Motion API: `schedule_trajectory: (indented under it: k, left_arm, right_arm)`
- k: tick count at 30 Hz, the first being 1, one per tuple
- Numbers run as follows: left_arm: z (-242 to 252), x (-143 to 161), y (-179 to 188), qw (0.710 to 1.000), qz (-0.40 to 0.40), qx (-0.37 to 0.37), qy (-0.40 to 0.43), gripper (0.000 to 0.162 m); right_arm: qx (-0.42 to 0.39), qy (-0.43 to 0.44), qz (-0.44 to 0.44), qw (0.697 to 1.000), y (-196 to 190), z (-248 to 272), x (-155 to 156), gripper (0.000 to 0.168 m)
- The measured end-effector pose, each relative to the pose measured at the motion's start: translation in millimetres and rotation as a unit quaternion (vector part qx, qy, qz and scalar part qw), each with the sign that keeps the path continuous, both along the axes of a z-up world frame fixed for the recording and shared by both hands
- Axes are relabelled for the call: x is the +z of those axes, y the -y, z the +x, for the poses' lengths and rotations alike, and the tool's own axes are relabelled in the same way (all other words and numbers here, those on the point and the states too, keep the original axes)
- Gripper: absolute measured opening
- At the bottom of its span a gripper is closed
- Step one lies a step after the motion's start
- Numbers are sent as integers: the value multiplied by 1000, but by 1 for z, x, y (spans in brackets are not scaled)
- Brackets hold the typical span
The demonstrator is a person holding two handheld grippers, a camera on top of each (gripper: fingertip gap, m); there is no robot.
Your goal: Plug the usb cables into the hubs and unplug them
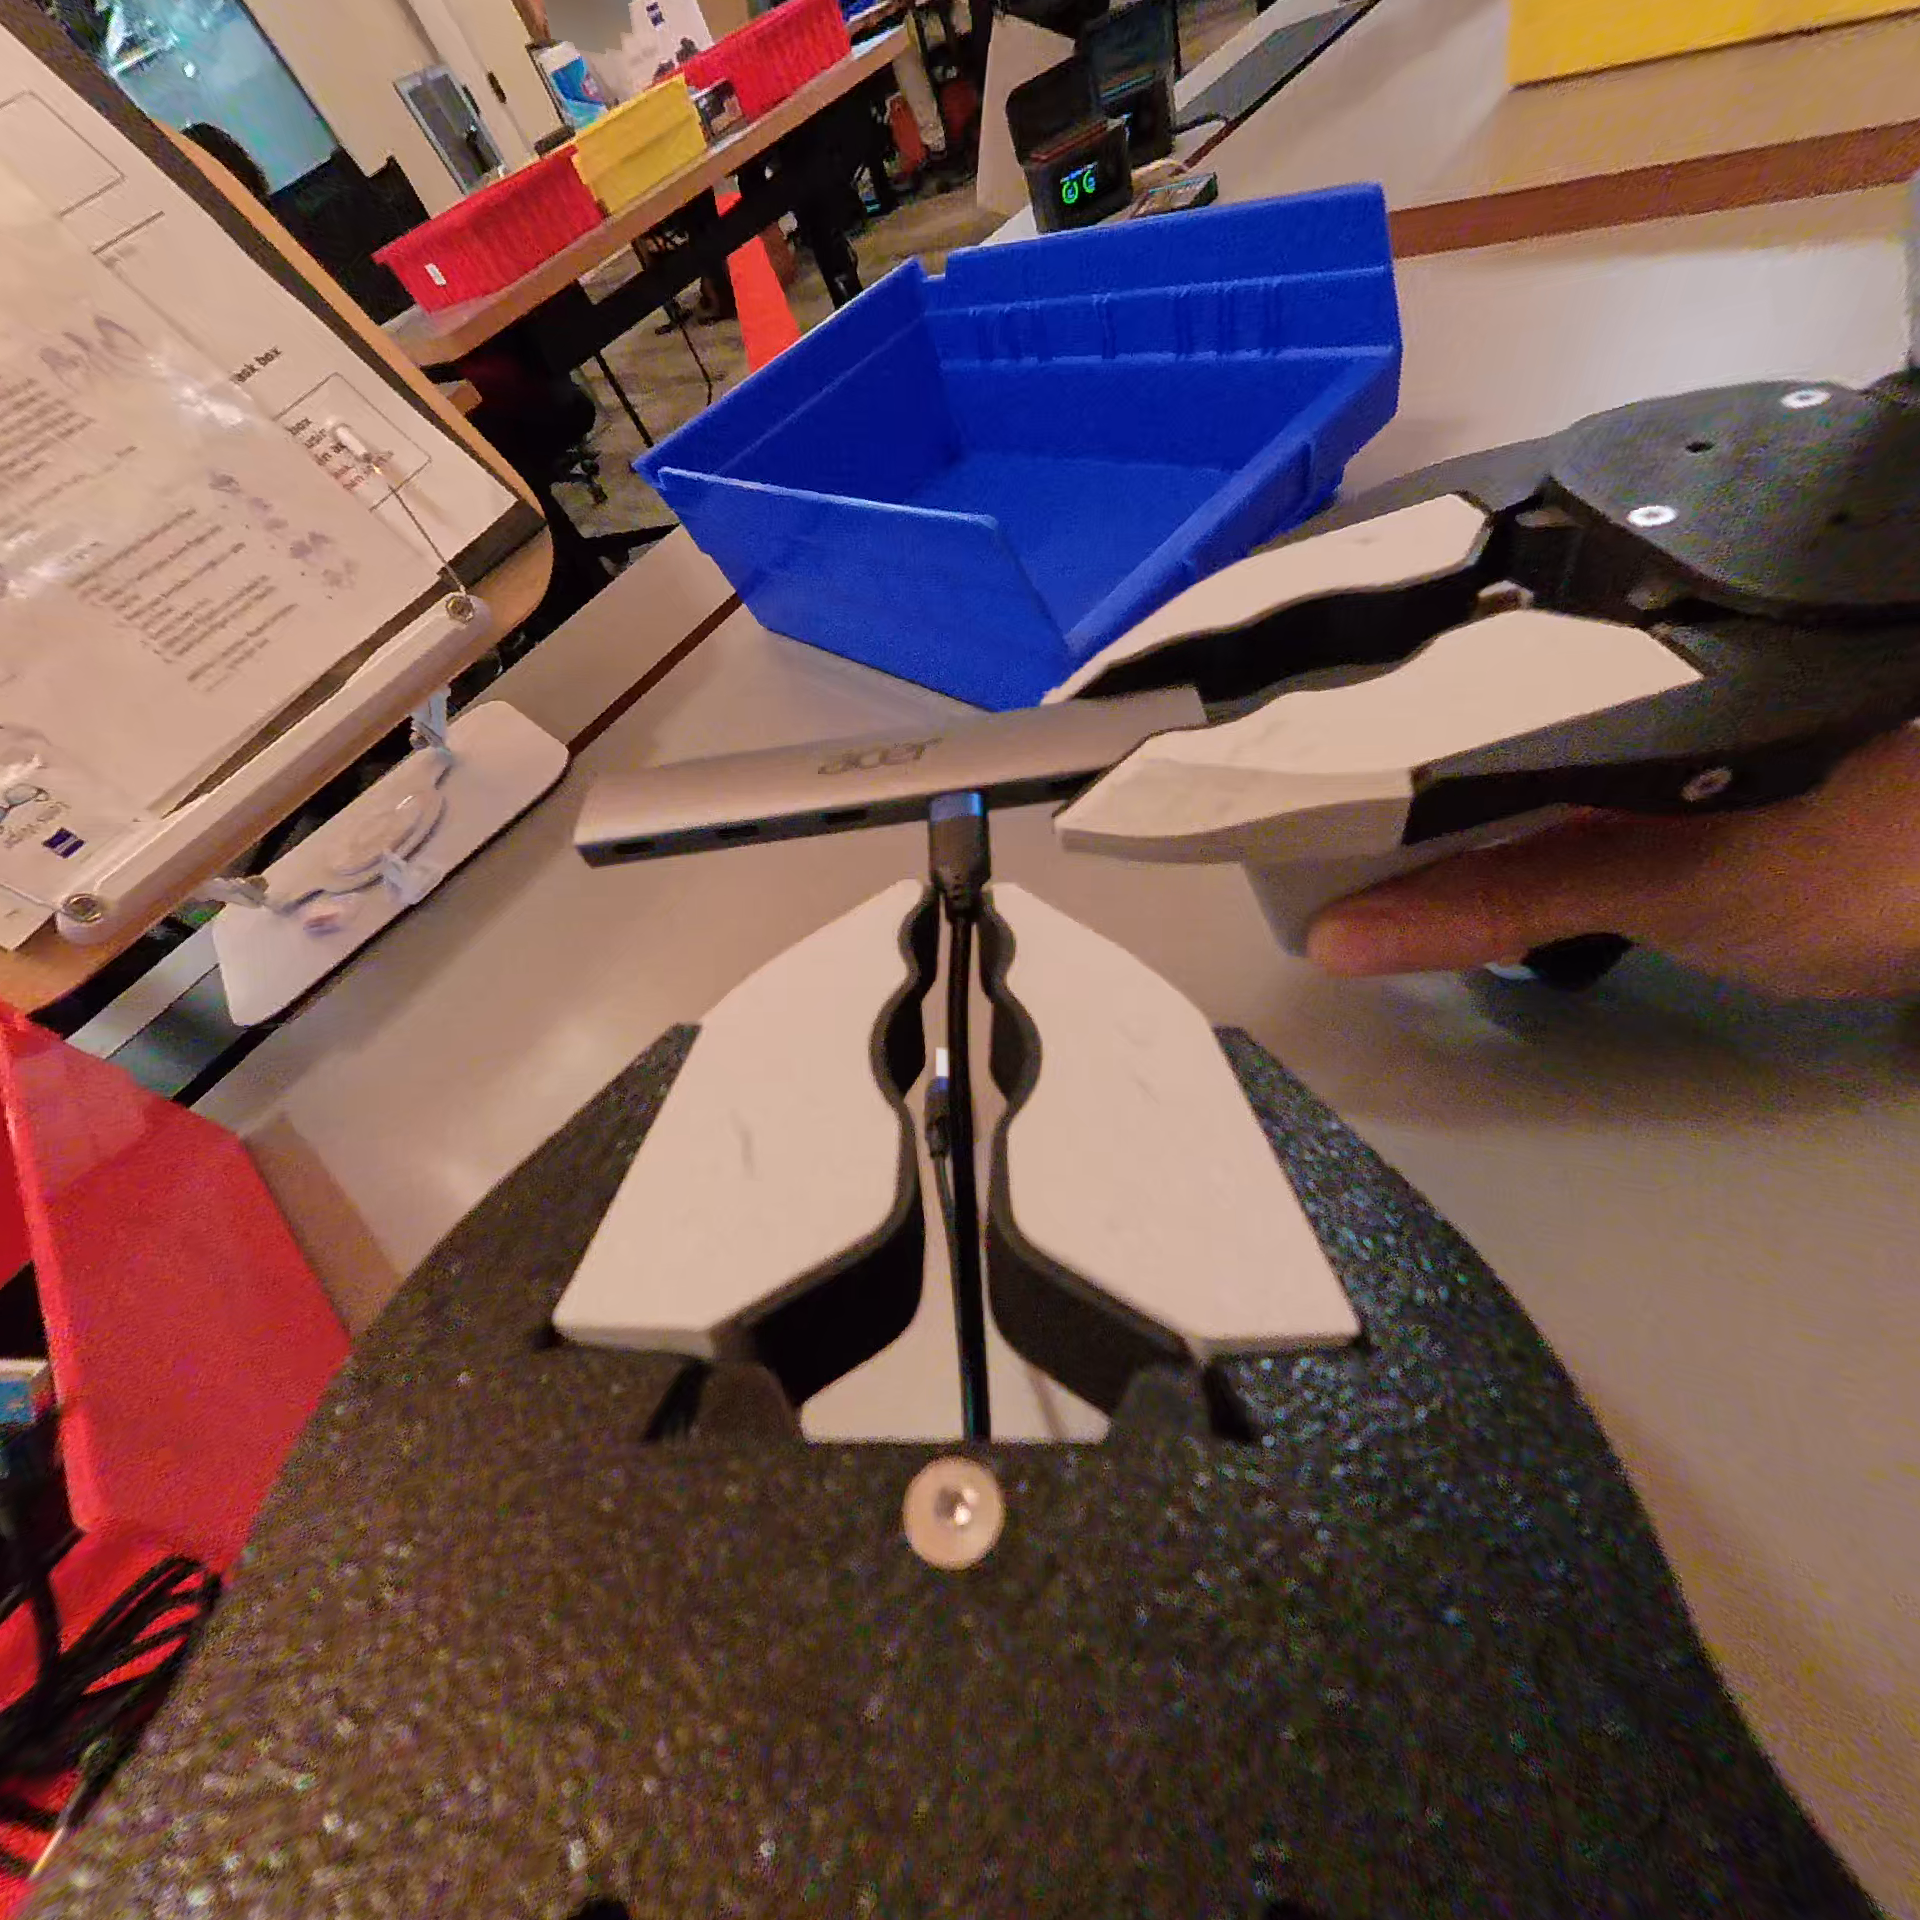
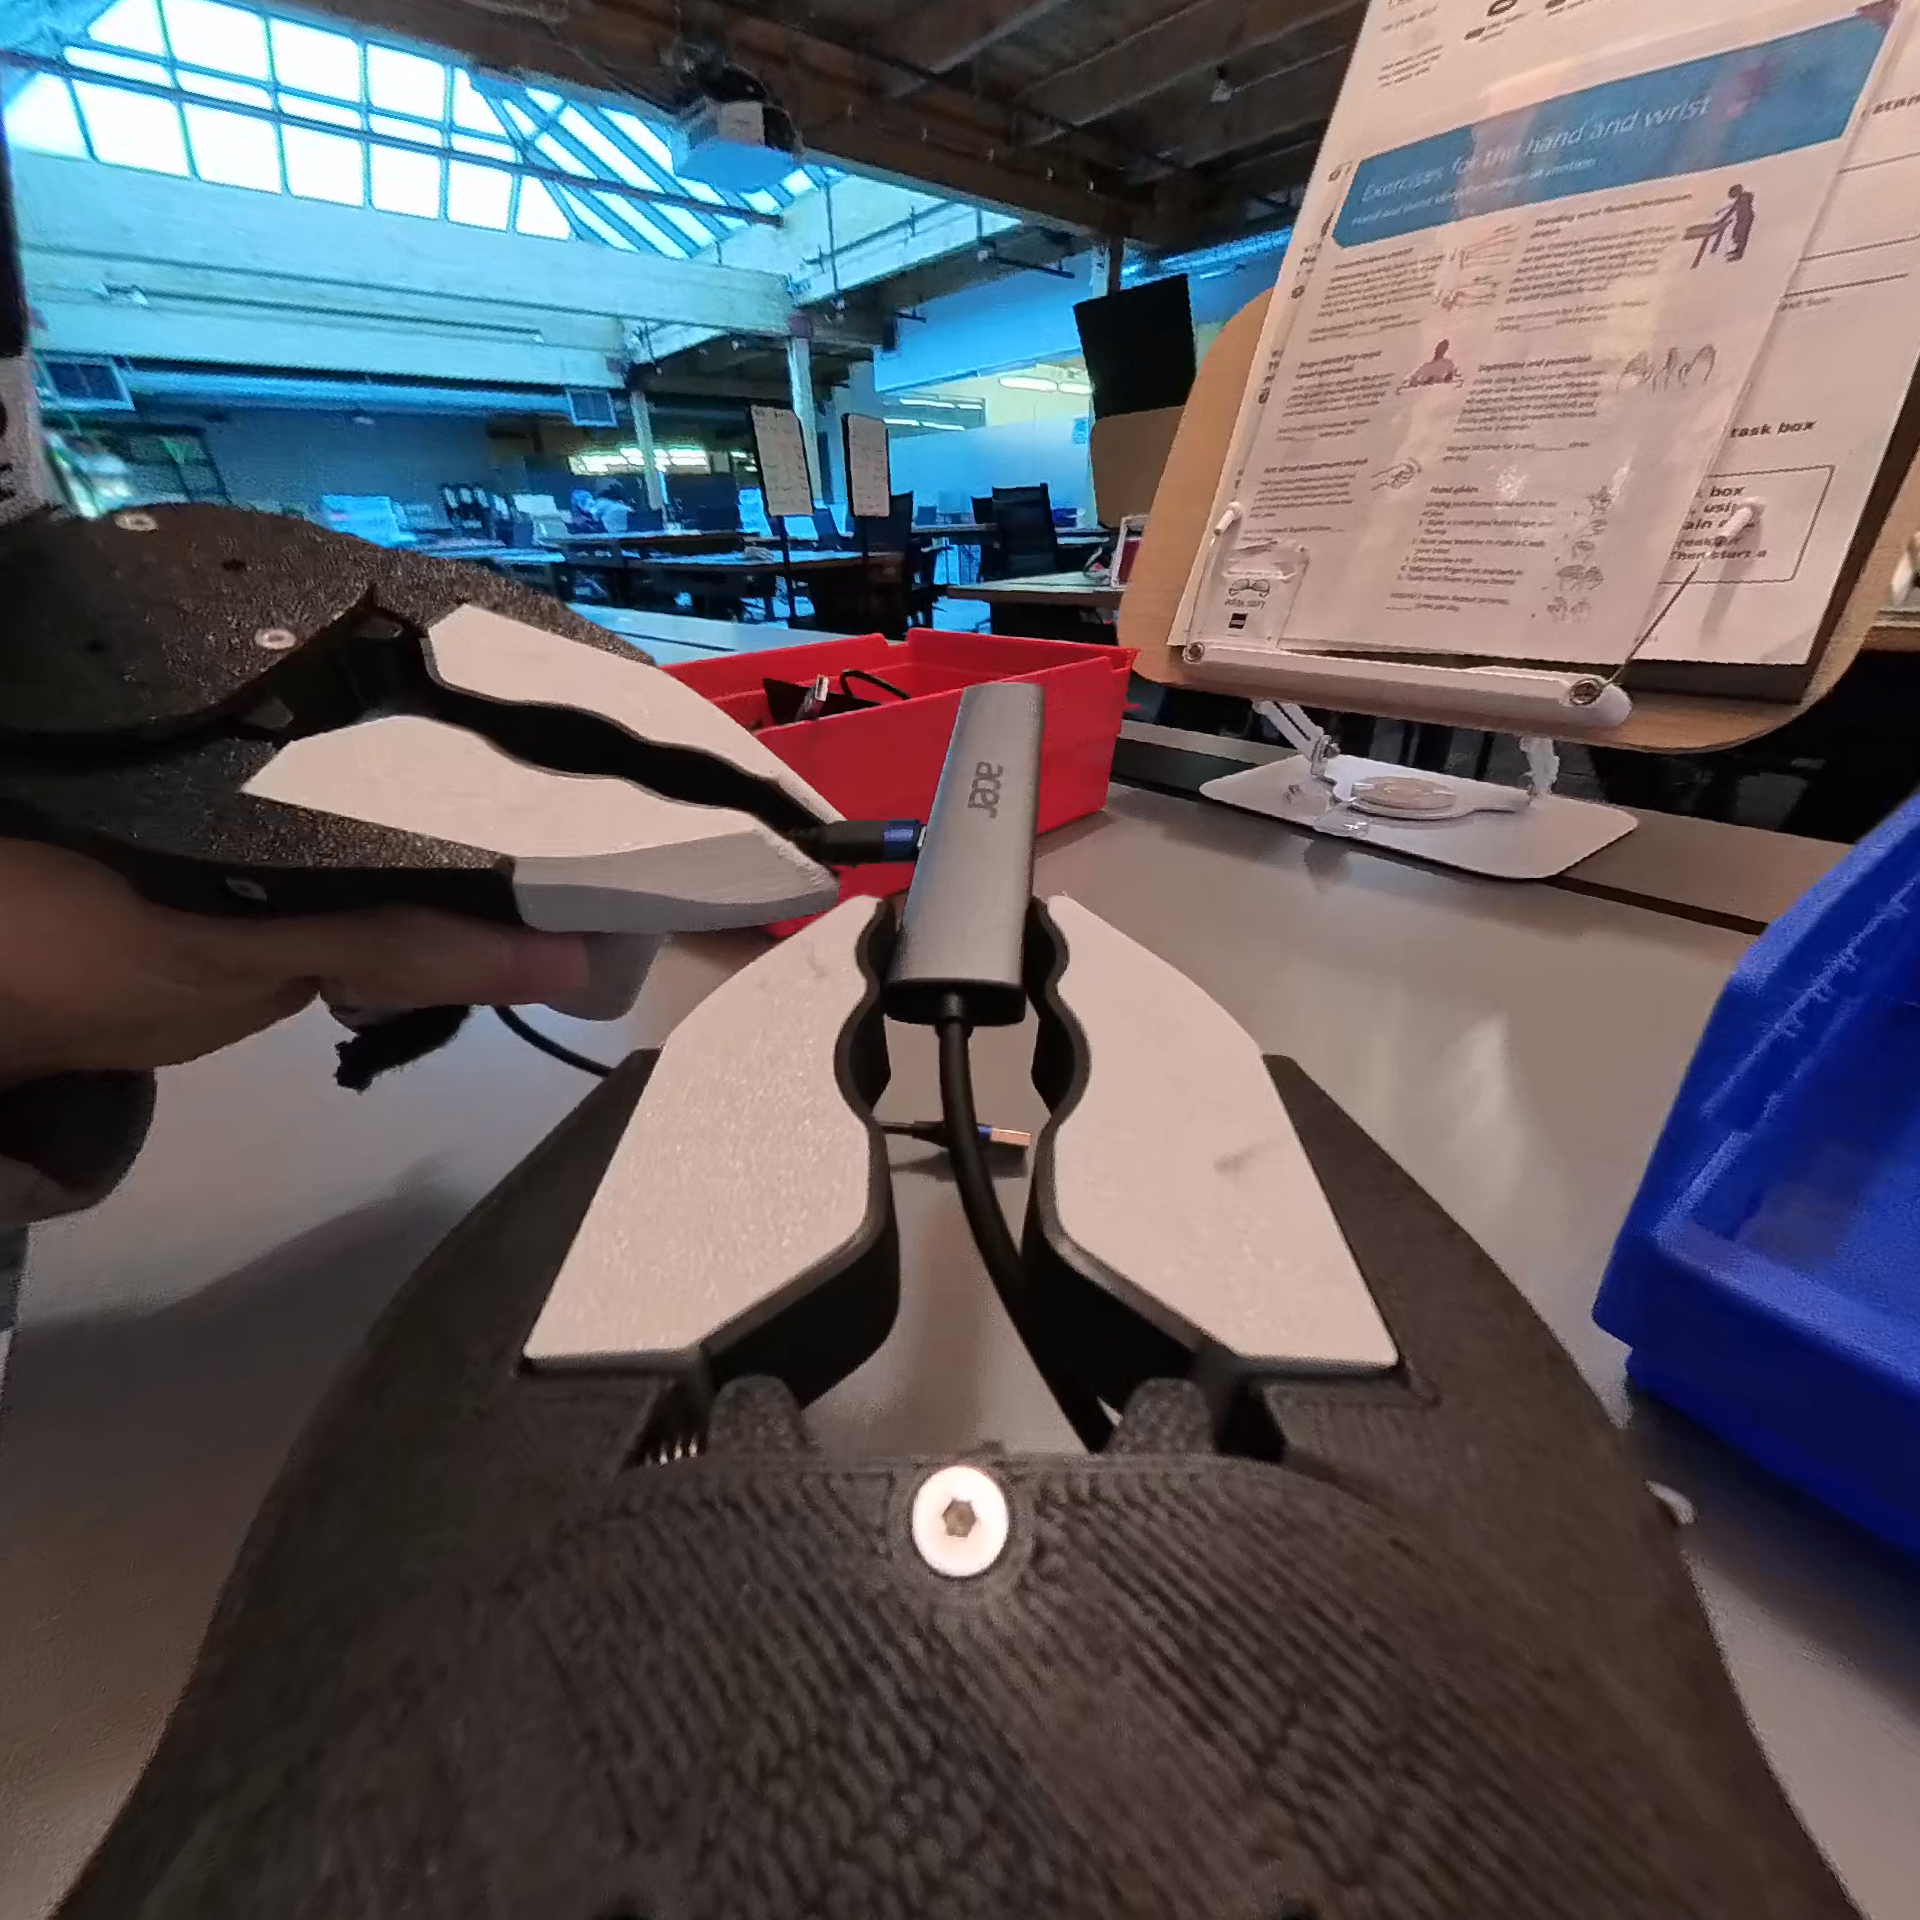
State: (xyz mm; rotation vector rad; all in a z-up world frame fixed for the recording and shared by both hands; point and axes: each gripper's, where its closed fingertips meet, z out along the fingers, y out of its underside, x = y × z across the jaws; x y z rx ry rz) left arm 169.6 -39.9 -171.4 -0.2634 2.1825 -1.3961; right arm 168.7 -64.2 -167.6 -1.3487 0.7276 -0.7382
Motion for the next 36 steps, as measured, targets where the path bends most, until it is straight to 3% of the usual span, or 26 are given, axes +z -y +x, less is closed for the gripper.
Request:
schedule_trajectory:
  k: [4, 7, 13, 16, 28, 31, 33, 36]
  left_arm:
    - [-3, 26, -13, 998, -59, -6, 5, 21]
    - [9, 35, -51, 997, -70, 17, -10, 23]
    - [61, -10, -176, 986, 66, 151, 11, 20]
    - [77, -31, -216, 975, 101, 199, -9, 19]
    - [119, -39, -207, 966, 100, 227, -71, 21]
    - [126, -22, -208, 967, 91, 230, -60, 23]
    - [134, -12, -214, 966, 118, 225, -46, 25]
    - [145, -27, -226, 951, 213, 199, -107, 41]
  right_arm:
    - [-23, -1, 46, 999, 15, 3, 5, 24]
    - [-21, -1, 61, 998, 19, 2, 6, 24]
    - [-9, 5, 16, 1000, 6, 0, 3, 24]
    - [-7, 6, 7, 1000, 3, 0, 2, 24]
    - [1, -1, 41, 999, 10, 1, 5, 24]
    - [8, 3, 51, 999, 11, -1, 7, 24]
    - [11, 2, 56, 998, 11, -1, 7, 24]
    - [14, -1, 60, 998, 12, -1, 7, 24]
